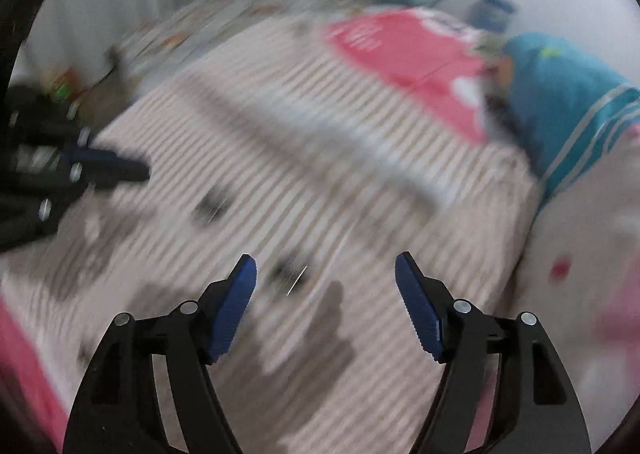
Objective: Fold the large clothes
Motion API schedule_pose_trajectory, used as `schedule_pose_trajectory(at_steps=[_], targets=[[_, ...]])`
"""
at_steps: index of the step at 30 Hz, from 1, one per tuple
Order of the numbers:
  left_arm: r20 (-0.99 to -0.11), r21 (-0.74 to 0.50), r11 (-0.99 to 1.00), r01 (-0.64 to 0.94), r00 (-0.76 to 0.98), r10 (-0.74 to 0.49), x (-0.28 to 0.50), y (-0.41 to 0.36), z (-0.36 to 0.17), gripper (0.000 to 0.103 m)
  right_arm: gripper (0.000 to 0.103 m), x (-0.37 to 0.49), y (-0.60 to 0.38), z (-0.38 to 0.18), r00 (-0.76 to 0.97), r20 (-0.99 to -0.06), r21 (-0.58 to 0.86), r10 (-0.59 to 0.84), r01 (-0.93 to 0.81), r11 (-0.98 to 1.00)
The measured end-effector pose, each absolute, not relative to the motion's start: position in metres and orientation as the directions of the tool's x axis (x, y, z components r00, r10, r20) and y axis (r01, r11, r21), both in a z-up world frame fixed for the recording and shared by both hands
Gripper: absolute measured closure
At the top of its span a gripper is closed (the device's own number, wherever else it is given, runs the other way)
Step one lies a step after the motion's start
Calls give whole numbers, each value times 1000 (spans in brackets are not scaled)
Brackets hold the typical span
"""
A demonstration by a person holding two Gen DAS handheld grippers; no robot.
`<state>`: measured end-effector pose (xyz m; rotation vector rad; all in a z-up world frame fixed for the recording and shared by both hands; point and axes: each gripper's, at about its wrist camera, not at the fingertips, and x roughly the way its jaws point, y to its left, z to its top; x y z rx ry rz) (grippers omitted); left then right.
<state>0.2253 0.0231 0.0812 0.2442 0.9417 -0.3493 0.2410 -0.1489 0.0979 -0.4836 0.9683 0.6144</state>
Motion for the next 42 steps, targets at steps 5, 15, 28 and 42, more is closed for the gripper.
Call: schedule_pose_trajectory(at_steps=[5,15,28,42], targets=[[-862,5,866,500,440,-250,128,7,60,53,20,136,-160,96,309,-901,-58,305,-782,621],[-876,110,815,569,442,-190,21,8,38,26,10,31,-183,83,207,-951,-63,231,-857,511],[-768,444,803,397,631,113,-15,64,13,48,77,-4,-239,50,417,-905,-270,87,-719,641],[-663,530,820,215,707,244,-15,39,-5,87,88,-16,-232,29,603,-796,-455,50,-652,607]])
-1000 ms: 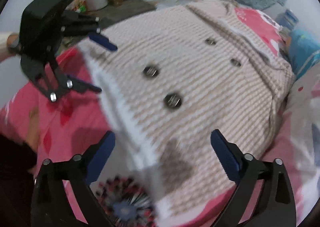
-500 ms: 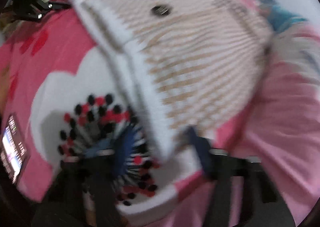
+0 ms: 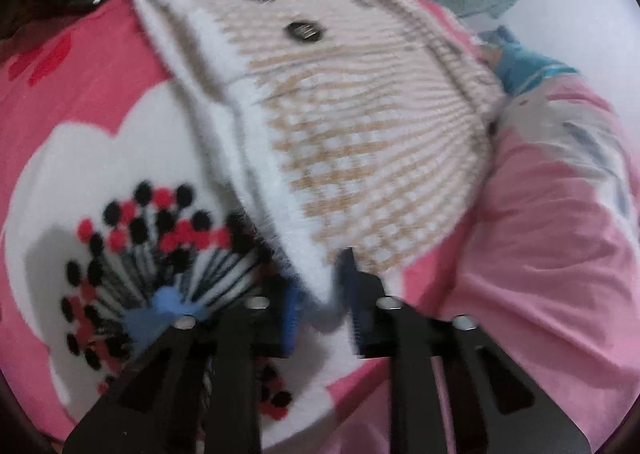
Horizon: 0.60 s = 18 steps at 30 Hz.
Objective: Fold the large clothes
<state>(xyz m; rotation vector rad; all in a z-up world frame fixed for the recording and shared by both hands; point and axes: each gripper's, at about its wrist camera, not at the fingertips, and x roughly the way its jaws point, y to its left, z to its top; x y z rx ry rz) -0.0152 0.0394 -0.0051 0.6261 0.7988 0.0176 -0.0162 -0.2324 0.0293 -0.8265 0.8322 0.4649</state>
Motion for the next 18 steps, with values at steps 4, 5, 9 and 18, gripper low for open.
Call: schedule_pose_trajectory(at_steps=[4,5,9,18], targets=[[-623,519,836,180,749,225,-27,38,19,94,85,-6,-242,51,676,-736,-465,42,-549,694],[-623,505,844,184,754,208,-29,40,26,94,83,-4,-245,55,673,-738,-446,55,-546,709],[-638,469,858,209,752,165,-28,45,39,94,74,6,-250,49,618,-783,-390,65,-570,723],[-704,359,911,203,700,122,-23,61,24,88,65,-9,-240,45,573,-807,-355,146,-667,655]])
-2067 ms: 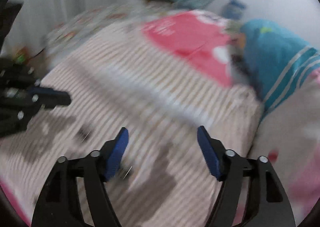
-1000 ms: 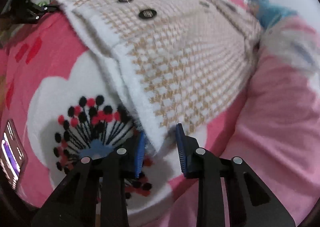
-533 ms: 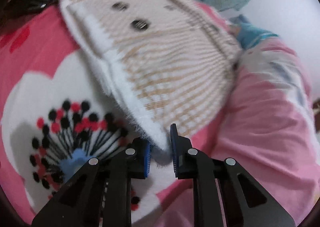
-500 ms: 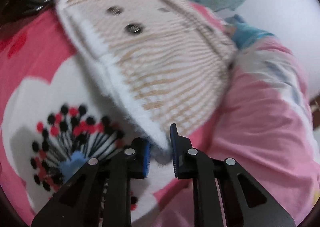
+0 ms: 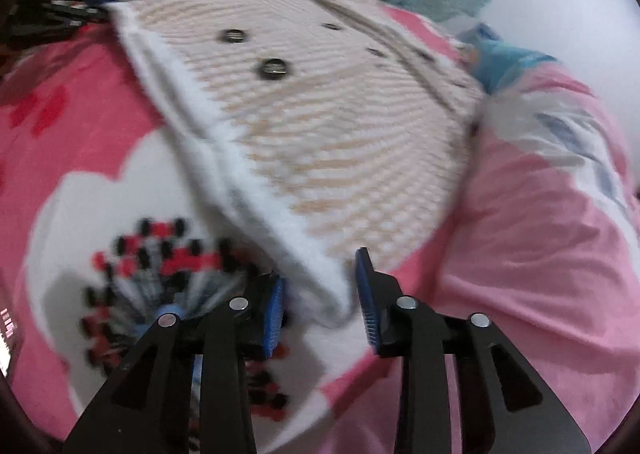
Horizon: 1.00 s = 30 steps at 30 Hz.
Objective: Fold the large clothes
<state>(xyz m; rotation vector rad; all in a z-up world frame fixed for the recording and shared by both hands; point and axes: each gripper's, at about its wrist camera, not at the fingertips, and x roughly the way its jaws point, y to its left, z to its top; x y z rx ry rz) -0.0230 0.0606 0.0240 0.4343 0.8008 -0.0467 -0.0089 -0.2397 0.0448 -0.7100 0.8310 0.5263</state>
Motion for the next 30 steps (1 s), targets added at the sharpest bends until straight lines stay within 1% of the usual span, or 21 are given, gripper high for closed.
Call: schedule_pose_trajectory(at_steps=[1,4,7,9,10,11,12,13,14,15,16,17,18,19,24,26,28,30], targets=[[-700,379,902,207,701,134,-24,58,22,88,59,-11,-236,41,566,-812,-363,143,-680,637],[-677,472,851,230,713,183,-27,48,17,88,53,-10,-230,30,575,-812,-405,102,-680,611],[-656,542,802,251,722,217,-26,41,11,85,44,-9,-230,31,592,-801,-417,91,-661,623],[-644,576,774,262,729,232,-24,38,6,80,45,-9,-232,32,584,-806,-401,97,-659,636],[-645,582,766,271,728,233,-22,38,3,79,55,-7,-233,31,567,-817,-383,106,-670,636],[-649,588,757,286,726,229,-21,36,-1,73,71,-6,-232,30,544,-831,-361,118,-688,630],[-648,594,748,295,726,228,-20,35,-4,70,72,-6,-231,29,536,-836,-359,117,-694,624],[-643,611,732,303,730,234,-20,32,-8,70,78,-7,-229,28,546,-831,-374,107,-691,619],[-638,625,717,309,732,240,-20,30,-11,70,87,-7,-229,27,560,-823,-392,94,-680,619],[-632,635,706,314,737,241,-19,28,-13,71,90,-8,-228,28,577,-813,-410,82,-666,624],[-634,630,709,317,738,233,-19,29,-13,71,92,-9,-229,29,592,-802,-420,80,-654,630],[-637,621,716,317,737,226,-19,31,-12,75,93,-10,-229,31,608,-790,-431,78,-642,634],[-633,622,718,311,739,229,-19,32,-10,88,93,-11,-230,34,622,-779,-440,80,-632,638],[-622,635,713,299,745,242,-19,34,-9,96,93,-13,-231,40,640,-763,-447,86,-619,646],[-606,605,738,298,774,185,-23,46,16,97,93,-9,-234,69,683,-719,-431,132,-587,685],[-612,575,760,304,776,152,-21,50,29,97,93,2,-235,83,679,-719,-402,149,-581,707],[-647,506,798,328,756,99,-15,55,45,98,93,17,-235,96,651,-738,-343,178,-589,732],[-667,473,810,345,741,74,-7,57,54,98,93,35,-236,105,611,-763,-282,212,-609,742]])
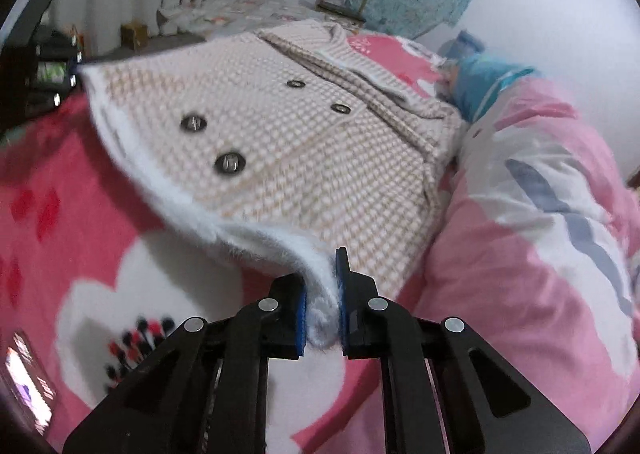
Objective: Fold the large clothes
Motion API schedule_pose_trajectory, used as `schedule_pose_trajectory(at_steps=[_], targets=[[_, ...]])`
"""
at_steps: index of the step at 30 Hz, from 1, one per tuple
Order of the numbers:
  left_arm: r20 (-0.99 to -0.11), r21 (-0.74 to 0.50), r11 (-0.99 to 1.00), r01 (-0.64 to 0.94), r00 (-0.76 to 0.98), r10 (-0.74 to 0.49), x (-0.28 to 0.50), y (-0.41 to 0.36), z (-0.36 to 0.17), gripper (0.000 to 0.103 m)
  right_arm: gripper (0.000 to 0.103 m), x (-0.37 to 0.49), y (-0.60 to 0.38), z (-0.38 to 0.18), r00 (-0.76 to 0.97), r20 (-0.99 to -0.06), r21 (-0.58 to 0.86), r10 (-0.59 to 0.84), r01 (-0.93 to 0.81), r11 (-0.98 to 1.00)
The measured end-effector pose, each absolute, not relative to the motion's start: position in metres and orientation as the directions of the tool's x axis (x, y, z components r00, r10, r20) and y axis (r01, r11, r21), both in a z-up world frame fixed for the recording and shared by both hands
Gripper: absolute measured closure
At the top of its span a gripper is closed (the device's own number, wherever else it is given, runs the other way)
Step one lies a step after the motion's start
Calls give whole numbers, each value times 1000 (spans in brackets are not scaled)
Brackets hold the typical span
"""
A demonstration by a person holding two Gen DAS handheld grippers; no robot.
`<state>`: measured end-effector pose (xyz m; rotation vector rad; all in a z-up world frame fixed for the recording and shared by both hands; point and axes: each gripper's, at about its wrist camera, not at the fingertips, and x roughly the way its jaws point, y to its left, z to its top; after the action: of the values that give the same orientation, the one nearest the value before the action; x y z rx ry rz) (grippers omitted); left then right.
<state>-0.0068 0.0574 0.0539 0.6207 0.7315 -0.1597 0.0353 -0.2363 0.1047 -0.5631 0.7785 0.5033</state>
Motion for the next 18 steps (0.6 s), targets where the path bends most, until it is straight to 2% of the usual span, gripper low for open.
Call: schedule_pose_trajectory(at_steps=[5,11,14,18], targets=[[-689,425,826,370,724,30,29,61,85,98,93,84,-233,128,588,-770,-202,247,-592,780],[-697,376,864,334,717,27,100,75,125,98,94,153,-226,157,645,-715,-173,270,-537,826],[-705,387,865,319,707,55,153,83,139,98,94,197,-228,166,678,-688,-163,260,-493,854],[-741,372,879,297,665,89,239,98,147,98,94,270,-229,161,661,-704,-110,258,-461,881]])
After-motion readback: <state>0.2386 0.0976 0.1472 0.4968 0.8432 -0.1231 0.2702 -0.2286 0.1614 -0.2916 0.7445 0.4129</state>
